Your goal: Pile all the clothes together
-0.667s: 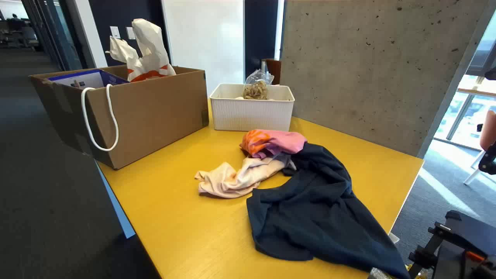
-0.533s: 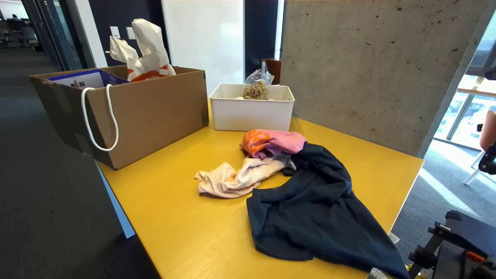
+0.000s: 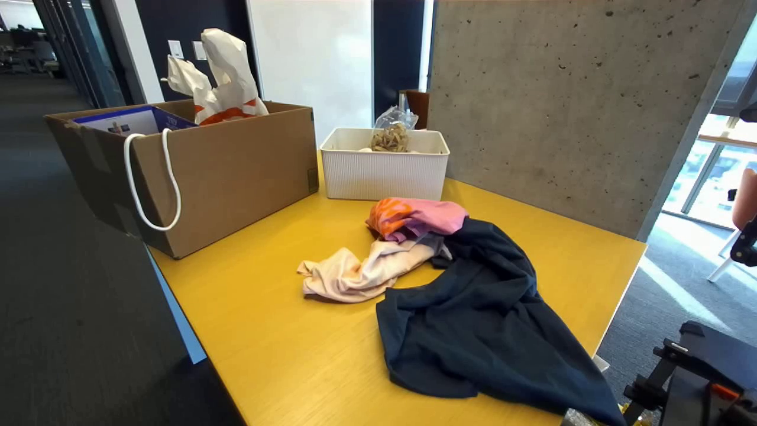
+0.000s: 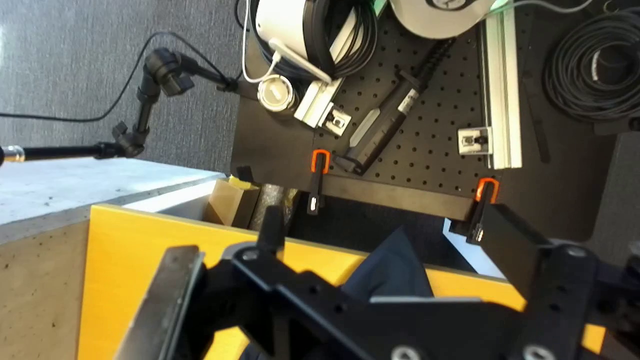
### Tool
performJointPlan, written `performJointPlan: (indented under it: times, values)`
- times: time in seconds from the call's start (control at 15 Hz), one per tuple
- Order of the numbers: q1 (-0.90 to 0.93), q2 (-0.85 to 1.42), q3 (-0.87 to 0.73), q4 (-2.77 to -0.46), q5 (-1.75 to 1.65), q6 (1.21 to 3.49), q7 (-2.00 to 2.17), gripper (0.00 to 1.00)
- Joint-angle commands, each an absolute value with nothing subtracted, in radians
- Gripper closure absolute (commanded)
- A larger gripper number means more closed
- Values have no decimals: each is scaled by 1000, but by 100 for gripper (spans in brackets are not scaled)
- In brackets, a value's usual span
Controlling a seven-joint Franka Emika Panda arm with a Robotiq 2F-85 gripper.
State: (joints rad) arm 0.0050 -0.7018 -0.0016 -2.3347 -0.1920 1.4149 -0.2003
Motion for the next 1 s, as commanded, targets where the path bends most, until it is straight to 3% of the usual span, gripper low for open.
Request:
performJointPlan:
  times: [0.0,0.33,0.93]
  values:
    - [43,-501,-47,-2253,-180,1591,-232,0]
    - [63,-187,-56,-2148,-117,1788,-358,0]
    - [97,299,71,-1985,-99,2052,-256,0]
